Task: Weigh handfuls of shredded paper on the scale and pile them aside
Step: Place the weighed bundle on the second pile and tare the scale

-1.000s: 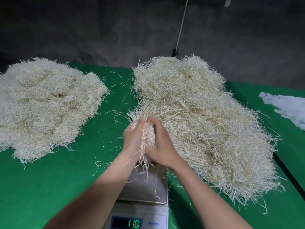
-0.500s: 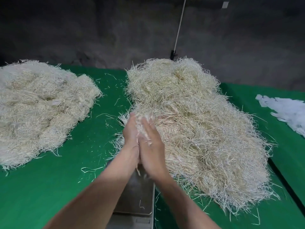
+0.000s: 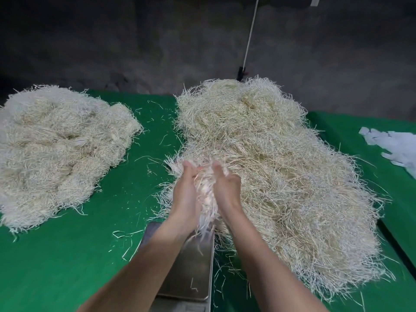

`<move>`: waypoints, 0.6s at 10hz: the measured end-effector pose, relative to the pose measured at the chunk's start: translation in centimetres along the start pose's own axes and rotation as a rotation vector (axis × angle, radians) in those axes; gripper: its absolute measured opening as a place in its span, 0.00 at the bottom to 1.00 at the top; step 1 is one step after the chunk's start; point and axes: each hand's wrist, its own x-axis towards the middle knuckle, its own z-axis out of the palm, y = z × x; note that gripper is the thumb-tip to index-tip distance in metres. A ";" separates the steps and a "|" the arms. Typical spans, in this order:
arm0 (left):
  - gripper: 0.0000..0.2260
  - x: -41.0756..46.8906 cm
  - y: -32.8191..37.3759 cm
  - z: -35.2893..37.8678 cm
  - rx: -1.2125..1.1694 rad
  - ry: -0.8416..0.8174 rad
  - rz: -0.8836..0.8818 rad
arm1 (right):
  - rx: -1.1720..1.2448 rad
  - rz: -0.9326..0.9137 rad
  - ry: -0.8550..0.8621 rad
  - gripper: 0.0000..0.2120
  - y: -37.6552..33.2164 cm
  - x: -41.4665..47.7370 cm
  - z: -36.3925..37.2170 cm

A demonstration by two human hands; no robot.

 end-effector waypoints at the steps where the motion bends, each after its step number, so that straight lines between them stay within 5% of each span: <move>1: 0.22 -1.3 0.2 -1.1 0.075 0.110 0.192 | 0.099 0.068 0.079 0.13 -0.6 1.2 -1.3; 2: 0.23 -1.4 -2.2 -1.7 0.118 0.061 0.114 | 0.142 0.087 0.069 0.12 -1.2 1.5 -1.1; 3: 0.23 -1.1 -1.7 -0.6 0.011 -0.052 -0.066 | -0.042 -0.194 0.132 0.21 -0.3 0.0 -0.1; 4: 0.20 0.6 0.3 -0.6 -0.117 0.206 -0.141 | -0.289 -0.351 -0.031 0.20 2.3 -2.6 0.8; 5: 0.15 -0.2 0.2 -0.5 -0.555 0.309 -0.344 | -0.302 -0.250 -0.219 0.30 3.3 -4.3 1.5; 6: 0.29 -0.3 -1.6 -0.4 -0.742 0.311 -0.164 | -0.452 -0.359 -0.124 0.33 1.8 -2.8 0.8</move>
